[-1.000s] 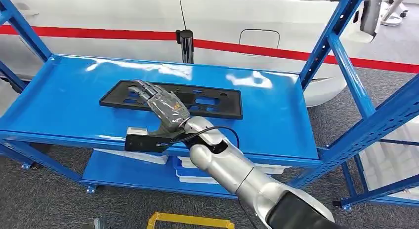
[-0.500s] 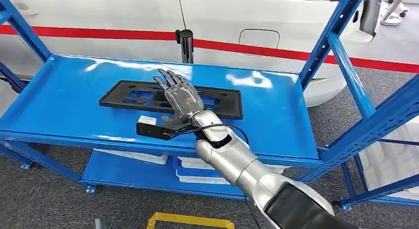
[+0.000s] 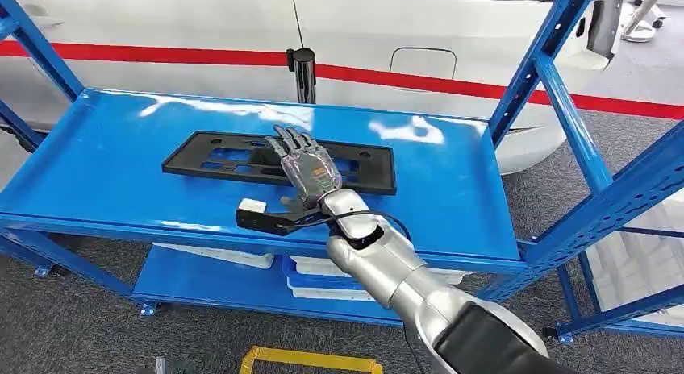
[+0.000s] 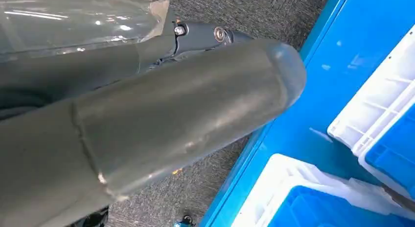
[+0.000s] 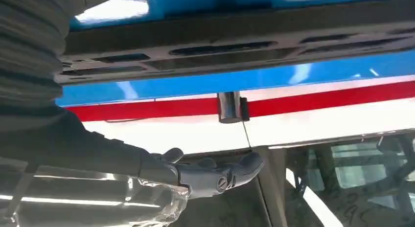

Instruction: Take the parts from the cabinet and place them on the table.

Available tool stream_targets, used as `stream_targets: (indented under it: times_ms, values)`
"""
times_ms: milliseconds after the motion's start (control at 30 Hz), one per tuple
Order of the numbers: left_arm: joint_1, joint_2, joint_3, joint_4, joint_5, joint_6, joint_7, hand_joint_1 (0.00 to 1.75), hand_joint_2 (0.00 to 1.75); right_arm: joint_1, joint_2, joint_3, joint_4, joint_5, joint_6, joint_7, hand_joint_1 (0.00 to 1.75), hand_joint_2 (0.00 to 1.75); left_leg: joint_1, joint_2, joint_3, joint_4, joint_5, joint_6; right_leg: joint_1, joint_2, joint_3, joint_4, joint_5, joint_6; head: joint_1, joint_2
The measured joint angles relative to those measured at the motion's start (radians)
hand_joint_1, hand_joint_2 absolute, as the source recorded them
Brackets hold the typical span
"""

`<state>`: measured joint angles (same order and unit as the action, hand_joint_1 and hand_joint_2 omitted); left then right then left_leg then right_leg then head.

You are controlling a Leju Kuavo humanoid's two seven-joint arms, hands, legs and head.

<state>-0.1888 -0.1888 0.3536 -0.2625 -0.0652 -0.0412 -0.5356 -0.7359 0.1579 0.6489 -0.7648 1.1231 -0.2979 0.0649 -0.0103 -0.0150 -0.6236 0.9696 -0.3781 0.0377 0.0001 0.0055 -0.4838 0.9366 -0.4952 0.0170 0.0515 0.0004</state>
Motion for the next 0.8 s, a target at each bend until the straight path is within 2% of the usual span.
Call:
stream_targets:
  times_ms: [800]
  values:
    - [0.001,0.000,0.003,0.000,-0.008,-0.002,0.000,0.00,0.00,-0.001,-0.010,-0.119,0.060,0.134,-0.016,0.071,0.00,1.75,0.000,0.000,0.000,0.000,0.000,0.000,0.000,0.000,0.000,0.000,0.000,0.000,0.000,0.000]
